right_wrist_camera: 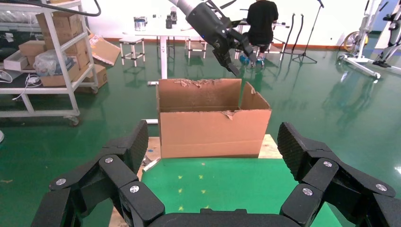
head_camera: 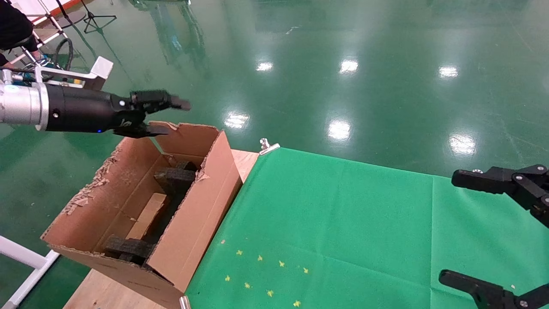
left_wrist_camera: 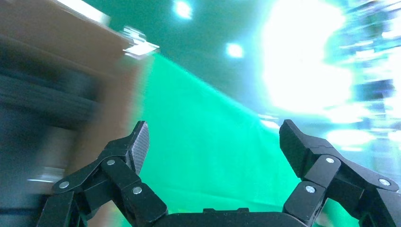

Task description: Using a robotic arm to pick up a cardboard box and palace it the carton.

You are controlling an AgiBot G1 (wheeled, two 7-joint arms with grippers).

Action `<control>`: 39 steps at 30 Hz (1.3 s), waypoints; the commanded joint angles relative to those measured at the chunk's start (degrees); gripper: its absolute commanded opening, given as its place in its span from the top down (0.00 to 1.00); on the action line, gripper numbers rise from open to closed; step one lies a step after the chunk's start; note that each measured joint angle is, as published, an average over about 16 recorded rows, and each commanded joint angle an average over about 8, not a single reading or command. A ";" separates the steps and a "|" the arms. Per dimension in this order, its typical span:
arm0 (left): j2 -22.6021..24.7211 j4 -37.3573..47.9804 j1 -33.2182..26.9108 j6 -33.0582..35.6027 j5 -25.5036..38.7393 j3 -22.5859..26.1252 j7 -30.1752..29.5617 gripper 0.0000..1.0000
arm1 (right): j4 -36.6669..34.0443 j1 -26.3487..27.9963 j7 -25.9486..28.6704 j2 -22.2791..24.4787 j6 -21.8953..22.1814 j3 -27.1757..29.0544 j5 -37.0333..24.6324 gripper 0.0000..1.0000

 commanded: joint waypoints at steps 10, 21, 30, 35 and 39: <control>-0.50 -0.81 1.57 4.15 -4.28 -2.70 0.30 0.00 | -0.01 -0.01 -0.01 0.01 0.00 -0.01 0.01 0.00; -1.34 -13.15 10.84 3.99 -11.49 -7.29 9.36 0.00 | -0.02 0.00 -0.01 0.01 0.00 -0.02 0.02 0.00; -2.06 -23.82 18.86 3.85 -17.71 -11.26 17.20 0.00 | -0.02 0.00 -0.02 0.01 0.00 -0.03 0.03 0.00; -2.48 -29.86 23.40 3.77 -21.24 -13.50 21.64 0.00 | -0.02 0.01 -0.02 0.01 0.01 -0.03 0.03 0.00; -2.81 -34.69 27.03 3.71 -24.06 -15.30 25.19 0.00 | -0.02 0.01 -0.02 0.02 0.01 -0.04 0.03 0.00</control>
